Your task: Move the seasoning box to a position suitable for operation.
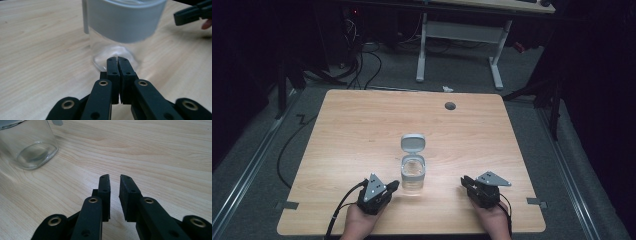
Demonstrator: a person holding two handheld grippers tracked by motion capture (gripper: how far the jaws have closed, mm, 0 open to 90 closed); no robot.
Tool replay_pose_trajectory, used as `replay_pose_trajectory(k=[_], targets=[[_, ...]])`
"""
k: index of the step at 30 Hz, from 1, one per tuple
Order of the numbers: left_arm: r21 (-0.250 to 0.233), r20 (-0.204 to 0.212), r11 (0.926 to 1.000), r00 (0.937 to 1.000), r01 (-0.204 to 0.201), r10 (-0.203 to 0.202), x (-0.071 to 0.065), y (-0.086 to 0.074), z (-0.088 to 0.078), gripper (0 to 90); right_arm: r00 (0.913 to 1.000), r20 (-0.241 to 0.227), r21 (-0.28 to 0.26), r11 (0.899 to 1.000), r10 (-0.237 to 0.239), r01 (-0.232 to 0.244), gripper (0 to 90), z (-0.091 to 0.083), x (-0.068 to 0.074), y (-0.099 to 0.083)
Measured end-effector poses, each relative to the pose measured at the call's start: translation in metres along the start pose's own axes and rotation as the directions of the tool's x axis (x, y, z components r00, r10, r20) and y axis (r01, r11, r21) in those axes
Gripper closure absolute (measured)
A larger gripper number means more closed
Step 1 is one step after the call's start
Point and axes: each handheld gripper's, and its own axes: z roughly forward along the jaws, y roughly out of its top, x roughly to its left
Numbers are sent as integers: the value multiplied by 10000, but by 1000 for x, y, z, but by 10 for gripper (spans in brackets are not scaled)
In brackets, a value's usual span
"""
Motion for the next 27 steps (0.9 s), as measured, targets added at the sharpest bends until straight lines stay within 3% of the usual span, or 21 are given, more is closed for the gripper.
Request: replay_pose_trajectory(k=[5, 7, 9, 11, 14, 18, 27], targets=[[337, 384, 9992, 9991, -209, 196, -17, -13, 7, 900, 10000, -16, -91, 9999, -97, 97, 805, 4, 10, 10], [479, 420, 9987, 9990, -177, 157, -18, -18, 14, 900, 9990, -124, 19, 9990, -440, 440, 900, 12, 19, 20], [660, 444, 9976, 9989, -190, 161, -19, -19, 20, 900, 9989, -179, 50, 9990, -436, 437, 900, 14, 21, 23], [561, 446, 9982, 9988, -232, 207, -20, -19, 24, 900, 9979, -591, -78, 9997, -256, 251, 900, 20, 25, 31], [439, 332, 9989, 9993, -177, 162, -18, -18, 26, 900, 9965, -738, -315, 9988, -388, 365, 900, 33, 34, 47], [388, 322, 9992, 9994, -106, 93, -16, -18, 26, 900, 9975, -540, -478, 9980, -449, 423, 898, 45, 37, 62], [213, 337, 9998, 9994, -8, 1, -16, -18, 26, 900, 9977, -610, -473, 9985, -307, 278, 900, 65, 34, 84]])
